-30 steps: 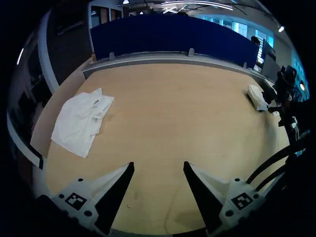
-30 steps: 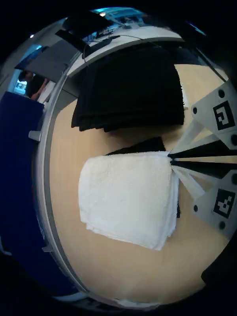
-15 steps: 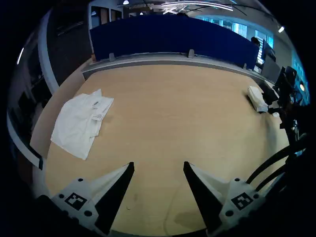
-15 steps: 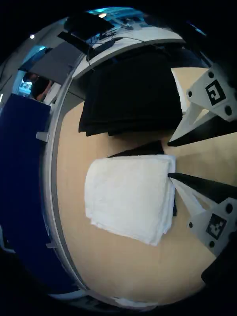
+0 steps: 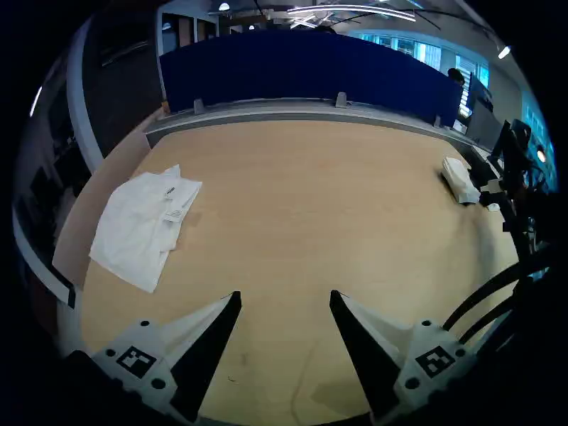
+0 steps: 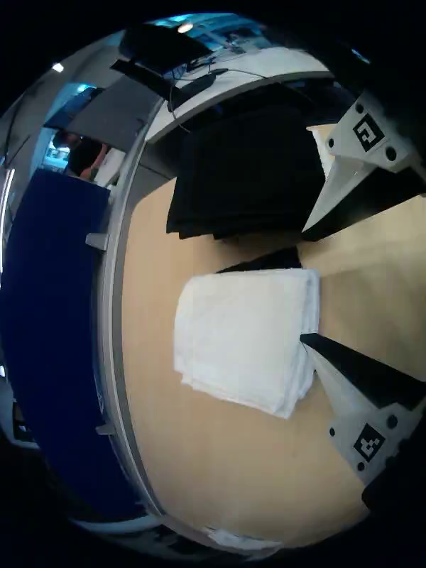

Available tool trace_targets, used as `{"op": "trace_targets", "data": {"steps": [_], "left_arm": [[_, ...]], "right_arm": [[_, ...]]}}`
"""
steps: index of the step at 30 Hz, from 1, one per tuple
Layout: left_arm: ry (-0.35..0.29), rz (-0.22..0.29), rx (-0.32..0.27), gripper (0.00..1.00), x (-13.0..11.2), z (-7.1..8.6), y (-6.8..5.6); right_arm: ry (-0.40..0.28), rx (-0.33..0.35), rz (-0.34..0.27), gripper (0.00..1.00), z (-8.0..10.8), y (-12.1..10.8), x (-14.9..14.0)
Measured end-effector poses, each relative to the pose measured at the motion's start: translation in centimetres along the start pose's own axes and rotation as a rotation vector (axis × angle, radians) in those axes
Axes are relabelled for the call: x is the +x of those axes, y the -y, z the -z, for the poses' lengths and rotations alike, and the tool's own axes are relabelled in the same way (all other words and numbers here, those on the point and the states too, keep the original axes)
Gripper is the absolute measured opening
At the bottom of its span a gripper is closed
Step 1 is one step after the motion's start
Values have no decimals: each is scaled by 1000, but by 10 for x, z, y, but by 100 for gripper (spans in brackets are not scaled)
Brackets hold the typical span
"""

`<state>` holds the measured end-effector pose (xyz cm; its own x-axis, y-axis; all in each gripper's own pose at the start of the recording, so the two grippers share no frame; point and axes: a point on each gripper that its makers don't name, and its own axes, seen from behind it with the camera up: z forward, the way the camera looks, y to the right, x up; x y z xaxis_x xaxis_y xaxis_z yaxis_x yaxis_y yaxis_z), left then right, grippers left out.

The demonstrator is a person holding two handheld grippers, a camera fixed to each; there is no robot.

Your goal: Fold towel

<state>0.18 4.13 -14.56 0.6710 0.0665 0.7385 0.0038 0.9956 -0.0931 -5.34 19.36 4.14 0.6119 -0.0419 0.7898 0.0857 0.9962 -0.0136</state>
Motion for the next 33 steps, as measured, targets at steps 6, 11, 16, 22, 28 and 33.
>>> {"op": "trace_targets", "data": {"steps": [6,11,16,22,28,33], "left_arm": [[-6,5,-12,93,1,-2,1],[-17,0,-27,93,4,-6,1],[-35,-7,-45,93,11,-10,-1],[-56,-13,-67,93,19,-15,-4],[-74,-17,-86,93,26,-22,-6],[-86,-21,-94,93,30,-29,-5]], "right_arm": [[-47,38,-7,100,17,26,6],[-102,76,-9,100,40,54,11],[-165,110,-19,100,71,88,12],[-239,147,-47,100,115,134,8],[-310,190,-52,100,153,184,2],[-359,198,-28,100,177,218,-1]]}}
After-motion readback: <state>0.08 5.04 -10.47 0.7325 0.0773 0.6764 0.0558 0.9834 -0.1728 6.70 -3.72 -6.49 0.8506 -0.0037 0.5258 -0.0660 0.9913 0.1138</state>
